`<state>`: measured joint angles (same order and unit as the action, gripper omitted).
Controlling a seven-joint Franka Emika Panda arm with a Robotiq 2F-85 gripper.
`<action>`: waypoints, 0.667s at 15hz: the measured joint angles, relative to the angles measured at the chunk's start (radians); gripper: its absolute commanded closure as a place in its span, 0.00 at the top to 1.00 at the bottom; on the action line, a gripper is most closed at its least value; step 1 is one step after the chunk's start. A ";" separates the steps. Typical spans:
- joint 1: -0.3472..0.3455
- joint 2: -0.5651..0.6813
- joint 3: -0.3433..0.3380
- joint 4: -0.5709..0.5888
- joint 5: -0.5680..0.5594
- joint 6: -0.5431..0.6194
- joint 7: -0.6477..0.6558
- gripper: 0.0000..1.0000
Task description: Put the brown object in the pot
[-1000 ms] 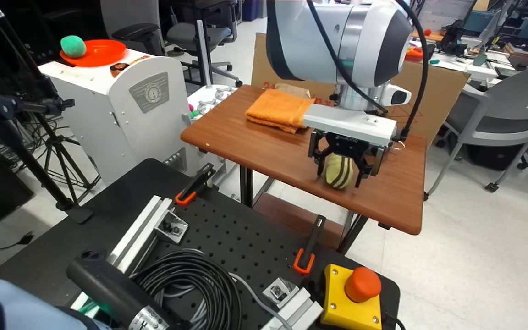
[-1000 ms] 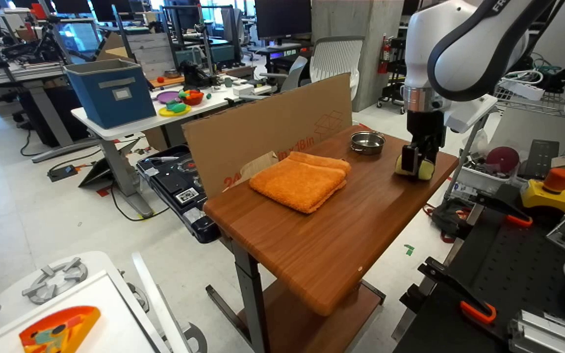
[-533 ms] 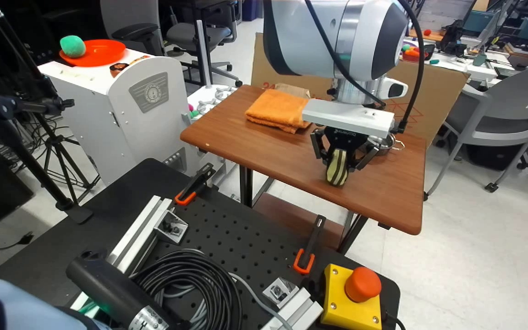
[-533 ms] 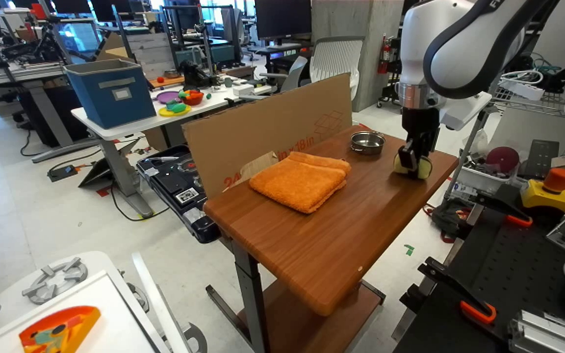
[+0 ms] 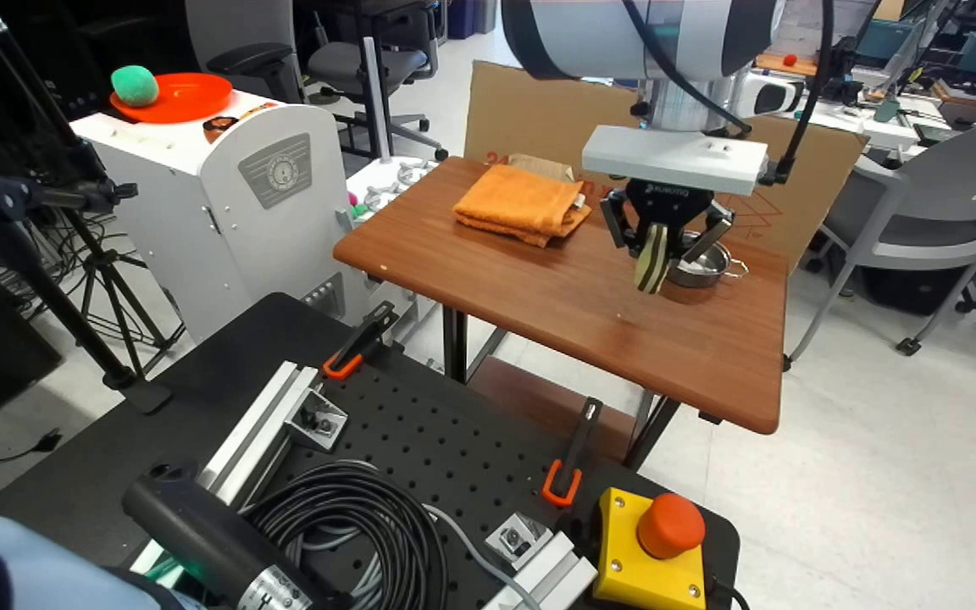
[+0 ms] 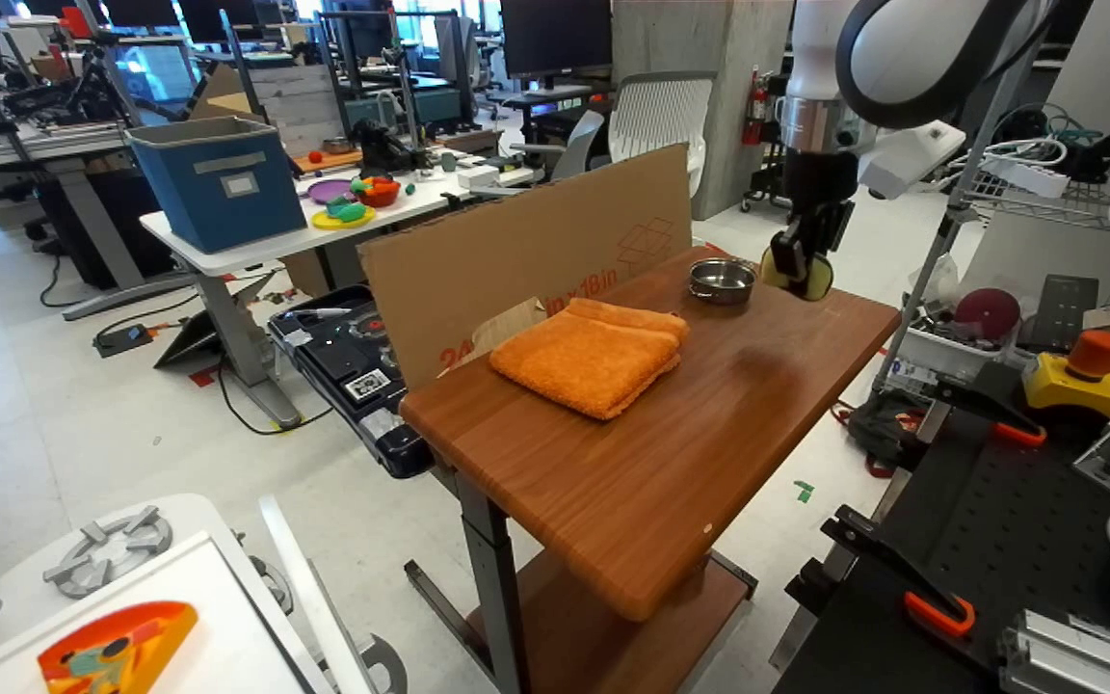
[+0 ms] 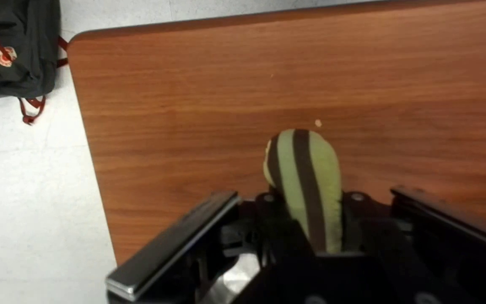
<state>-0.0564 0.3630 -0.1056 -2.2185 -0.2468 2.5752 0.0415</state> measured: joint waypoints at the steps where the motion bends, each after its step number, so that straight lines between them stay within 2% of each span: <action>1: -0.001 -0.002 -0.003 0.018 0.000 -0.005 0.003 0.05; 5: -0.001 0.017 -0.019 0.107 0.000 -0.030 0.031 0.05; 10: 0.015 0.104 -0.027 0.235 -0.001 -0.046 0.092 0.05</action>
<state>-0.0413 0.4667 -0.1326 -1.9831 -0.2477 2.5287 0.1339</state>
